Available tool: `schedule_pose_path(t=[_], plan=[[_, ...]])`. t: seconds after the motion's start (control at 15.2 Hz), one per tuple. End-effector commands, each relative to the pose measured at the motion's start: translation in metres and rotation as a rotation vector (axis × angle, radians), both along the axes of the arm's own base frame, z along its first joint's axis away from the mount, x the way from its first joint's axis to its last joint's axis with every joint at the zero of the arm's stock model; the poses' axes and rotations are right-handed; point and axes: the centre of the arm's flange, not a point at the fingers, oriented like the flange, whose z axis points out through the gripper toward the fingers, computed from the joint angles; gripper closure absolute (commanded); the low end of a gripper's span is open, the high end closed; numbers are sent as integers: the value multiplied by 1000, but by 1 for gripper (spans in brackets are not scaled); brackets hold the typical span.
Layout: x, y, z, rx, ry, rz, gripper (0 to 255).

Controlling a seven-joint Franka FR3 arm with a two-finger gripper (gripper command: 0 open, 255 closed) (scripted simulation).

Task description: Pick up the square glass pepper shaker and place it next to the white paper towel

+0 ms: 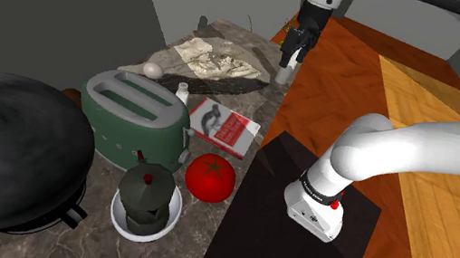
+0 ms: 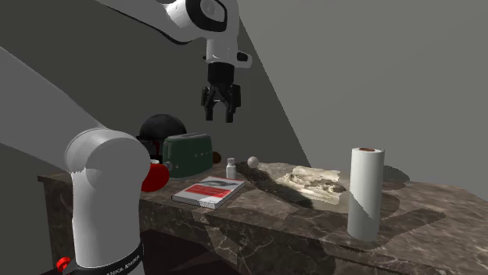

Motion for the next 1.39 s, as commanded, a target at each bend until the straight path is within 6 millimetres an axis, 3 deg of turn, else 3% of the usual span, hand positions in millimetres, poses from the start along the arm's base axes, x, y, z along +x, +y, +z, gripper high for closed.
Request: schedule_pose_path(t=[0.0,1.32], plan=[[0,0,0,0,0,0,0],[168,159,-144,-49,56,-140,0]])
